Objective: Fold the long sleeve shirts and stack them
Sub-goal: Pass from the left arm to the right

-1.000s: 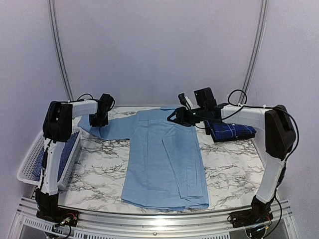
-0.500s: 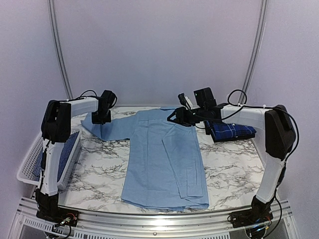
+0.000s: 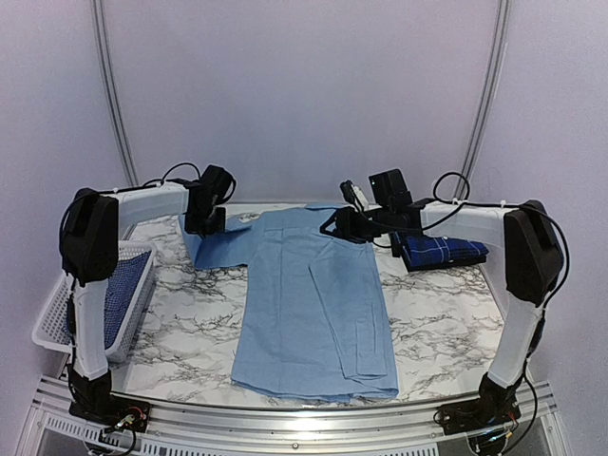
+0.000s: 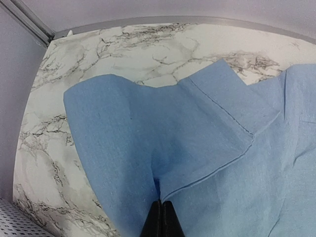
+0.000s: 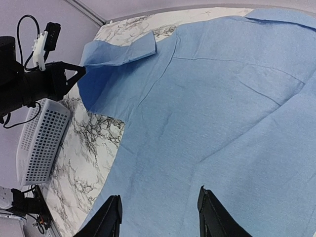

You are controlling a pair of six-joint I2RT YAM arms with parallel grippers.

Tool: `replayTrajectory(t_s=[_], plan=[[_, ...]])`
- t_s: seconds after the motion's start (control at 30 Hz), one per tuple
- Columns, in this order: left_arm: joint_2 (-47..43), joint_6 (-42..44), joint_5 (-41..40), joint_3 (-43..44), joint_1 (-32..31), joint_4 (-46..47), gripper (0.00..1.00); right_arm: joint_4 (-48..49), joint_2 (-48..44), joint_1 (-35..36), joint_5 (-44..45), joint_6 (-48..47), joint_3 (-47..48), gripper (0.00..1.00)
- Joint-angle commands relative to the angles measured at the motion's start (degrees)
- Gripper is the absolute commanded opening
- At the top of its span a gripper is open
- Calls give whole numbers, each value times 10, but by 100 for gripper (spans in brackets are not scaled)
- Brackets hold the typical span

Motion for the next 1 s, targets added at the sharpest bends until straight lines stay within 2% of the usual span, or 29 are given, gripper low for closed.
replayTrajectory(t_s=[0.0,0.2,0.4,0.63,0.97], plan=[[-57,15,70,-33,-13,27,0,-2,-3,8,11,-7,-3,49],[-125,57,218,-87,-59,55,0,3,13,18,10,-9,-3,49],[-202,61,343,-209,-87,103,0,-12,30,44,34,-25,18,49],[-191,-9,305,-297,-87,86,0,-42,97,90,65,-37,84,50],[-189,-48,321,-365,-88,74,0,-62,204,129,107,-38,203,50]])
